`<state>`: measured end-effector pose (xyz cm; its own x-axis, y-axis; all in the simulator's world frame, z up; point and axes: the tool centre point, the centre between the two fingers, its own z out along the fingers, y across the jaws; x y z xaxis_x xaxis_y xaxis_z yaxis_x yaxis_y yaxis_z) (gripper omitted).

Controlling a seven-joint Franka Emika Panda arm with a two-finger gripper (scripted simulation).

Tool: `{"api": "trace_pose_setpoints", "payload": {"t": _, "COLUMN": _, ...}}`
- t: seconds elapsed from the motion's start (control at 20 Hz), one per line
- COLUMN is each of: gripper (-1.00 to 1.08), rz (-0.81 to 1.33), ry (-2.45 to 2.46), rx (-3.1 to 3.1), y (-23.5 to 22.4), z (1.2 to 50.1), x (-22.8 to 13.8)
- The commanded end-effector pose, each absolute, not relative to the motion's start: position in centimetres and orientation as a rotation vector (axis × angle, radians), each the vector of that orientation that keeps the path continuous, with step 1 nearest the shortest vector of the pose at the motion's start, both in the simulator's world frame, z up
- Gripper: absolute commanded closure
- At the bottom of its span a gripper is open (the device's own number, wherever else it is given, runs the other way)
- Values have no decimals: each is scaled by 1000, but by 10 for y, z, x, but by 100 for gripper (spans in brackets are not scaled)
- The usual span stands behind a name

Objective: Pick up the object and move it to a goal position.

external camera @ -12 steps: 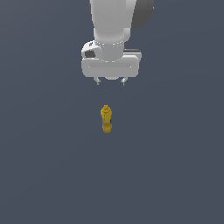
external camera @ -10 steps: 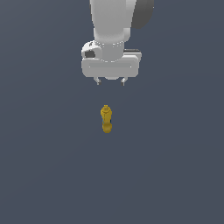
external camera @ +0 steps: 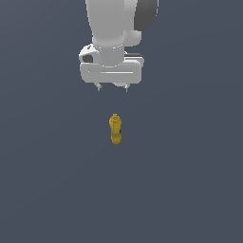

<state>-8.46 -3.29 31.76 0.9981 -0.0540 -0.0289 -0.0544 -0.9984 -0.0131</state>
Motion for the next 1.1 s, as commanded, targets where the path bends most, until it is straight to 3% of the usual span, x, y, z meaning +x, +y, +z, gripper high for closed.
{"api": "trace_pose_setpoints", "payload": {"t": 0.0, "gripper": -92, "rz": 47, "ry": 86, "rx": -3126, "y": -34, "z": 318, "x": -85}}
{"api": "trace_pose_setpoints", "payload": {"t": 1.05, "gripper": -92, "rz": 4, "ry": -103, "rx": -3139, "y": -31, "z": 229, "x": -63}}
